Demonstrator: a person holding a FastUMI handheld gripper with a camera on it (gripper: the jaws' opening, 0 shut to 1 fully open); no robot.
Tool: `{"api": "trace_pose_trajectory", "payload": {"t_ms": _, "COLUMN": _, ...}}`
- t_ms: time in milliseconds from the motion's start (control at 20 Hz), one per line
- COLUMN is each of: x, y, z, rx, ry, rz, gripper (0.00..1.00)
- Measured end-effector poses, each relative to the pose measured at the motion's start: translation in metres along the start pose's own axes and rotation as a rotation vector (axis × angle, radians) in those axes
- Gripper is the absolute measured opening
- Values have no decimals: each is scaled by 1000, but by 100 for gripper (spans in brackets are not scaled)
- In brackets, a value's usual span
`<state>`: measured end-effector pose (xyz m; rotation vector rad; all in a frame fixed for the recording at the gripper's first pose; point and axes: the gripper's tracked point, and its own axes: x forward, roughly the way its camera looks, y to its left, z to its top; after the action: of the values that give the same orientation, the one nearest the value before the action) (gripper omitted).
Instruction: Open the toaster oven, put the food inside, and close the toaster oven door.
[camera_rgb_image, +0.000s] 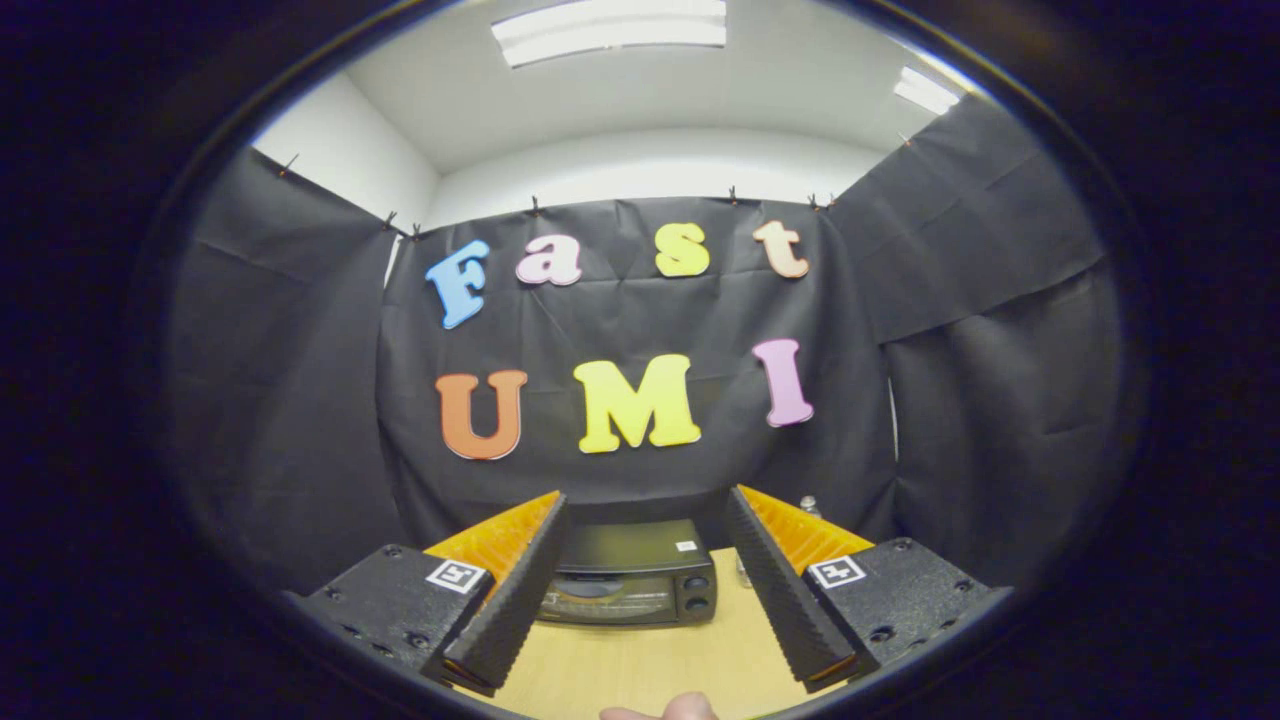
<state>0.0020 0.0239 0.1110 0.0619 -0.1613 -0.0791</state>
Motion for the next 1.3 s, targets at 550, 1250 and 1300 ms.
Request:
{"api": "trace_pose_trajectory", "payload": {"t_ms": 550, "x": -46, "y": 18, "z": 15, "rx": -21, "ry": 43, "rz": 68, "gripper": 100}}
{"api": "trace_pose_trajectory", "payload": {"t_ms": 1250, "x": -40, "y": 26, "z": 4, "rx": -33, "ry": 52, "rz": 69, "gripper": 100}}
{"api": "trace_pose_trajectory", "payload": {"t_ms": 1300, "x": -38, "y": 27, "z": 3, "rx": -37, "ry": 52, "rz": 66, "gripper": 100}}
